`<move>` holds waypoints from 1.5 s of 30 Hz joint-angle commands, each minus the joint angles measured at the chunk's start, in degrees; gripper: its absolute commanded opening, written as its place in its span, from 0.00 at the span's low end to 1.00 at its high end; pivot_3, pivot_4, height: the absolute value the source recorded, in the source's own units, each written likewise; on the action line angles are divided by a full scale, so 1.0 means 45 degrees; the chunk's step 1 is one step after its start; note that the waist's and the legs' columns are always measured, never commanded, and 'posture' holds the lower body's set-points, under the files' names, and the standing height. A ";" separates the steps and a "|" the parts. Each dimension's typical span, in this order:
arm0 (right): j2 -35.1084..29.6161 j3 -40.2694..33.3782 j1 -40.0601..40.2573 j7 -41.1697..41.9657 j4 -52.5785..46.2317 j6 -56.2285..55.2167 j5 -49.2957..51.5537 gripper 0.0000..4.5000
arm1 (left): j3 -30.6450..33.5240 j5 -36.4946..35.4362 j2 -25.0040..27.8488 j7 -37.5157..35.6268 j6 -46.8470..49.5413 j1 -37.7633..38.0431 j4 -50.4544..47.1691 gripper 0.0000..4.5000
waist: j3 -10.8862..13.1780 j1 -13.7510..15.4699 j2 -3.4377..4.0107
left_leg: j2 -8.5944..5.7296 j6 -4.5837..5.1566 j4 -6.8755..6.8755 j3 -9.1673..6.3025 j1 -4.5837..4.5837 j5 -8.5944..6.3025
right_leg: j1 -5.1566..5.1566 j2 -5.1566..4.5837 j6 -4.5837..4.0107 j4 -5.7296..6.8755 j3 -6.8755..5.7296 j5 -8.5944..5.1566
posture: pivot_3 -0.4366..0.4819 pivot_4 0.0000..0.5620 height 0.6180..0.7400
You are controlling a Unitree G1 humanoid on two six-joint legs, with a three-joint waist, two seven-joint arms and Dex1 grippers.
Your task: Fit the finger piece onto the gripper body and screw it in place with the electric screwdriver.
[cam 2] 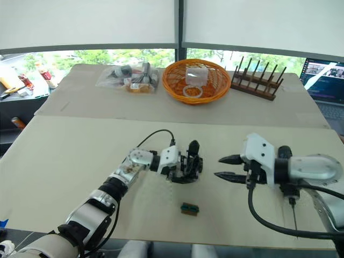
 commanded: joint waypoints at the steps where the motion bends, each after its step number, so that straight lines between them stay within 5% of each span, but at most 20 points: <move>1: -0.0353 -0.1477 -0.0106 -0.0781 -0.0274 0.1690 0.0587 0.52 | 0.0186 -0.0092 0.0730 -0.0241 0.0634 0.0604 -0.1045 1.00 | 0.0004 -0.0173 -0.0001 | 0.0003 0.0002 0.0000 0.0001 0.0007 -0.0001 | 0.0002 0.0004 0.0000 0.0005 0.0003 0.0000 | 0.48 0.27 1.00; 8: -0.2063 -0.2689 -0.0356 -0.1842 0.1535 0.6250 0.0962 1.00 | 0.1461 -0.2869 0.3835 -0.2035 0.4892 0.2061 -0.7101 1.00 | 0.0129 -0.0328 0.0038 | 0.0014 0.0002 -0.0006 -0.0001 -0.0002 -0.0001 | -0.0024 0.0007 -0.0002 0.0054 -0.0001 0.0001 | 0.48 0.27 1.00; 18: -0.3235 0.0035 -0.1510 -0.3415 0.6948 0.8912 -0.0573 1.00 | 0.3463 -0.7570 0.7151 -0.3882 1.0235 0.0265 -1.1685 1.00 | 0.0163 -0.0092 0.0062 | 0.0013 0.0000 0.0004 0.0007 -0.0077 0.0000 | -0.0087 -0.0010 0.0000 0.0016 -0.0018 0.0000 | 0.48 0.27 1.00; 31: -0.1971 0.3283 -0.4751 -0.2395 0.9822 0.9003 -0.0591 1.00 | 0.3941 -0.9762 0.7714 -0.4109 1.1634 -0.0952 -1.3035 1.00 | 0.0197 -0.0393 0.0105 | 0.0014 -0.0005 0.0019 0.0010 -0.0113 0.0003 | -0.0120 -0.0003 0.0003 0.0028 -0.0011 0.0002 | 0.48 0.27 1.00; 36: -0.2941 0.4676 -0.4493 -0.0118 0.8801 0.4779 -0.1819 0.66 | 0.3313 -0.8569 0.7917 -0.4072 1.0773 -0.0571 -1.2804 1.00 | 0.0204 -0.0422 0.0106 | 0.0013 -0.0005 0.0032 0.0011 -0.0106 0.0003 | -0.0114 -0.0003 0.0006 0.0034 -0.0008 0.0005 | 0.48 0.27 1.00; 39: -0.3922 0.5616 -0.5830 0.2124 0.8030 0.2986 -0.2383 0.45 | 0.3313 -0.8604 0.8308 -0.4710 1.0643 -0.0355 -1.2689 1.00 | 0.0307 -0.0595 0.0249 | 0.0011 -0.0010 0.0035 0.0028 -0.0105 0.0006 | -0.0123 -0.0004 0.0014 0.0040 0.0009 0.0007 | 0.48 0.27 1.00; 43: -0.5057 0.6536 -0.5067 0.4230 0.6842 0.0717 -0.3215 0.42 | 0.3020 -0.8253 0.8180 -0.4988 1.0171 -0.0708 -1.2428 1.00 | 0.0370 -0.0565 0.0333 | 0.0016 -0.0022 0.0019 0.0022 -0.0142 0.0013 | -0.0176 -0.0002 0.0022 0.0068 -0.0008 0.0006 | 0.48 0.27 1.00; 45: -0.4427 0.6870 -0.5014 0.3545 0.7140 -0.0579 -0.4234 0.42 | 0.2884 -0.8242 0.8038 -0.5153 1.0062 -0.0828 -1.2327 1.00 | 0.0366 -0.0530 0.0318 | 0.0024 -0.0023 0.0029 0.0006 -0.0163 0.0013 | -0.0177 0.0002 0.0016 0.0057 -0.0032 0.0004 | 0.48 0.27 1.00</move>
